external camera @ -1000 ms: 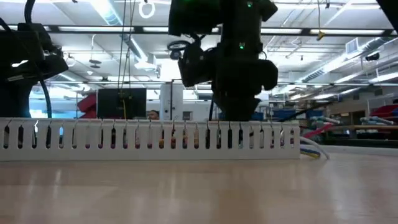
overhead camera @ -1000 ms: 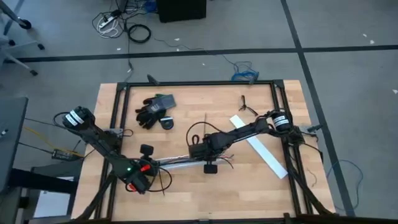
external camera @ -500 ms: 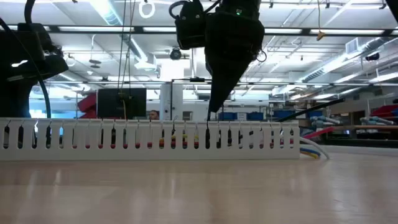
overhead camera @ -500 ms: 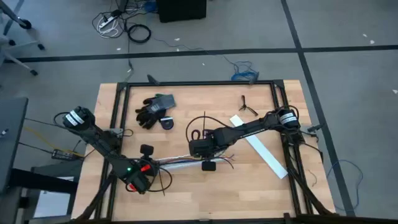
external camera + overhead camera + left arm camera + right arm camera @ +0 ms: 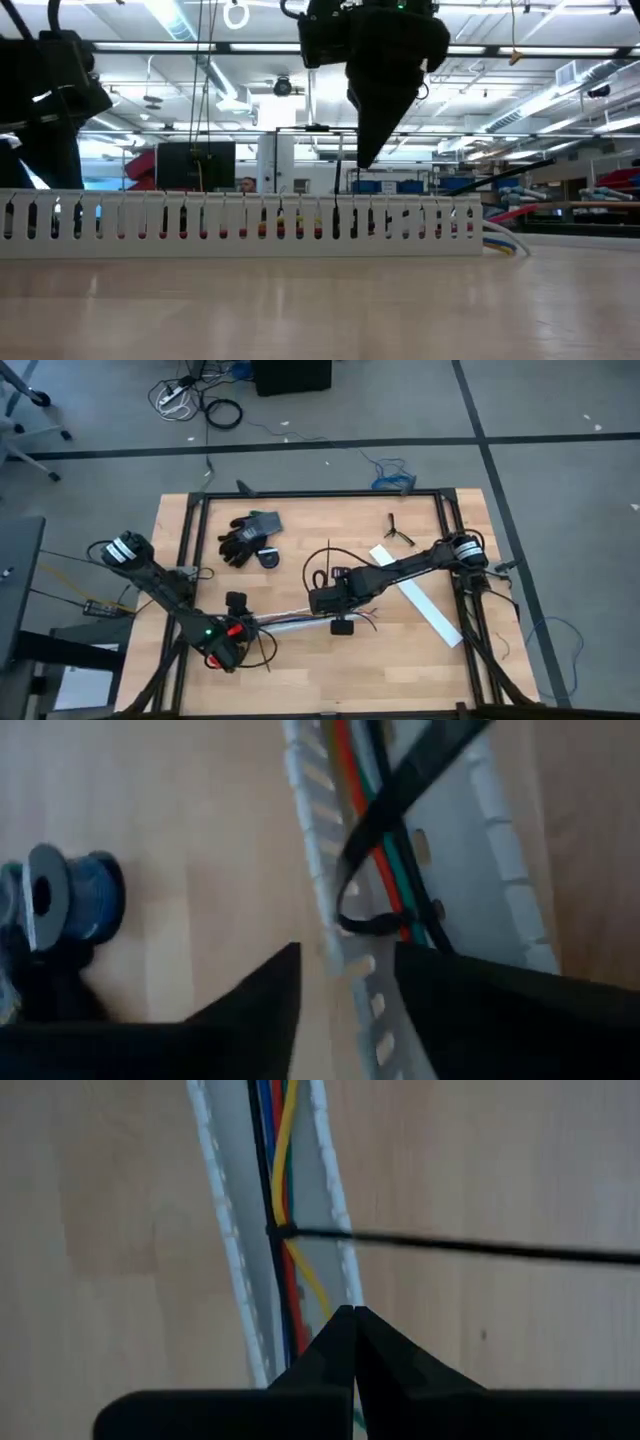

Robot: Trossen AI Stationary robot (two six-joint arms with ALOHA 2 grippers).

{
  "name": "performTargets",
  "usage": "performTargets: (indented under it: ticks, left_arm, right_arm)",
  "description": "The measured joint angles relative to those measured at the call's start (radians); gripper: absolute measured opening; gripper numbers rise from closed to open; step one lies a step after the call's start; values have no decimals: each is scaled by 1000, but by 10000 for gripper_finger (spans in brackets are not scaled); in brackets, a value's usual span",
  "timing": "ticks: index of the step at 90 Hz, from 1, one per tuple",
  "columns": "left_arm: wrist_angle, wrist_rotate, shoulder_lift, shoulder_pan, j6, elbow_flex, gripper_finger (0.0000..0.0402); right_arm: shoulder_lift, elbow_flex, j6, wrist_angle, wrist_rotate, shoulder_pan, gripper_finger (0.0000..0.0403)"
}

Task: Ziptie cables
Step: Put the zip tied cable wires into the white cable duct

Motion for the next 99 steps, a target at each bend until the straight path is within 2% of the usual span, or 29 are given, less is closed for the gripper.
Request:
performTargets:
  ticks: [11,24,38,60,75,81,90,99]
  left_arm:
    - [-120,-3,0,0,-7,64,198]
    - [-209,7,0,0,9,177,201]
    - [-272,61,-1,0,9,285,201]
    - [-491,141,-7,-61,-175,321,197]
    - [-606,141,-20,-155,-379,321,184]
    - [-601,115,-29,-207,-484,310,180]
    - [-562,58,-29,-285,-620,283,177]
    - [-469,-7,-29,-348,-723,237,177]
  right_arm:
    - [0,0,4,-21,4,5,0]
    - [0,0,3,-26,5,8,0]
    - [-5,-1,-9,-35,44,8,0]
    - [-72,-1,-26,-43,68,27,0]
    - [-147,-16,-23,-51,84,68,0]
    - [-187,-50,-5,-41,101,91,0]
    - [-262,-147,29,69,130,118,0]
    - [-334,-300,31,365,101,134,0]
